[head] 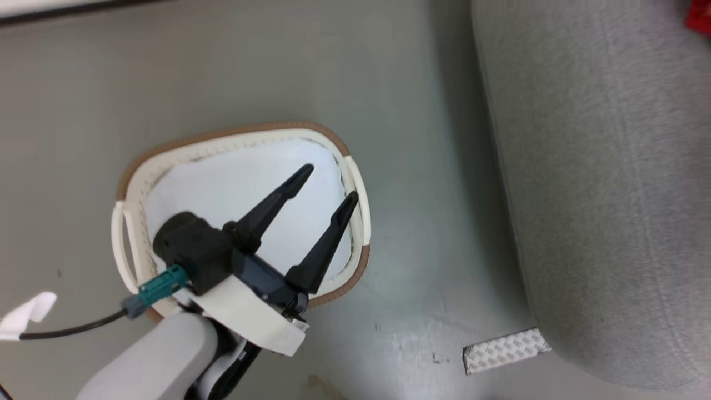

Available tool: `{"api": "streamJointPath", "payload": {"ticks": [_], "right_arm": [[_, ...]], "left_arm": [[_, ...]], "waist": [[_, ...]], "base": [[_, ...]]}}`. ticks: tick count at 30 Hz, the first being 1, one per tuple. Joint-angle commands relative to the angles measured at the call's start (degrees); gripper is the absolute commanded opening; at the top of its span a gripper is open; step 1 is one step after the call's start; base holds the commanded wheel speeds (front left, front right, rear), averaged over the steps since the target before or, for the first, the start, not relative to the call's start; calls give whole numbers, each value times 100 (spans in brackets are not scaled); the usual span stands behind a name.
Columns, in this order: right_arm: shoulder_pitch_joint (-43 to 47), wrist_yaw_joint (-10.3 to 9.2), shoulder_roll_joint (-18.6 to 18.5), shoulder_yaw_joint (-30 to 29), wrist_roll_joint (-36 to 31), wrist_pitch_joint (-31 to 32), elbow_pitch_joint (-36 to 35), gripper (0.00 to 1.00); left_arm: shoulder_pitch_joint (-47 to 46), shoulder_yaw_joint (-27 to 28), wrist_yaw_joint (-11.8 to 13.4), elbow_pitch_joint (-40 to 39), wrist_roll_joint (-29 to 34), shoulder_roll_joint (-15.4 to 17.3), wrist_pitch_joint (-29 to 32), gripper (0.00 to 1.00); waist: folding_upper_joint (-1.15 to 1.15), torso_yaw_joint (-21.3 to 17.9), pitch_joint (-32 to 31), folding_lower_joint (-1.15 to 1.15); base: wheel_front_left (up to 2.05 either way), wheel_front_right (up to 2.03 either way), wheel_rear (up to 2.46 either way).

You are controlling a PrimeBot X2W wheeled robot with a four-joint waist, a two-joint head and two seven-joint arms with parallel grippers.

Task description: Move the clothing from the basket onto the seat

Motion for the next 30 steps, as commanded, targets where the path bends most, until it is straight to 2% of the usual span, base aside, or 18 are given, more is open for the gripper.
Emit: {"api": "streamJointPath", "payload": {"ticks": [1,8,13,21,24,30], "right_arm": [[367,-15,26,168,68,-173,20,100],[1313,-15,31,825,274,-578,-181,100],[2153,-15,35,1454,874,-692,-505,100],[3658,-14,18,2657,1650,-694,-1542,100],[4146,-14,32,3218,1596,-694,-1717,100],[4834,-15,25,3826,1890,-694,-1854,100]], "left_arm": [[200,25,30,128,-80,-24,-89,100],[712,192,161,572,-196,-212,-255,100],[1203,502,204,953,-136,-439,-292,100],[2289,1612,78,1520,311,-970,-293,100],[2713,2103,21,1789,594,-1130,-293,100],[3345,2891,-236,2177,1205,-1481,-293,100]], "waist": [[0,-47,-539,1],[0,68,-1389,1],[0,344,-2086,1],[0,833,-3003,1],[0,942,-3292,1],[0,1102,-3795,1]], "base": [[0,0,0],[0,0,0],[0,0,0],[0,0,0],[0,0,0],[0,0,0]]}}
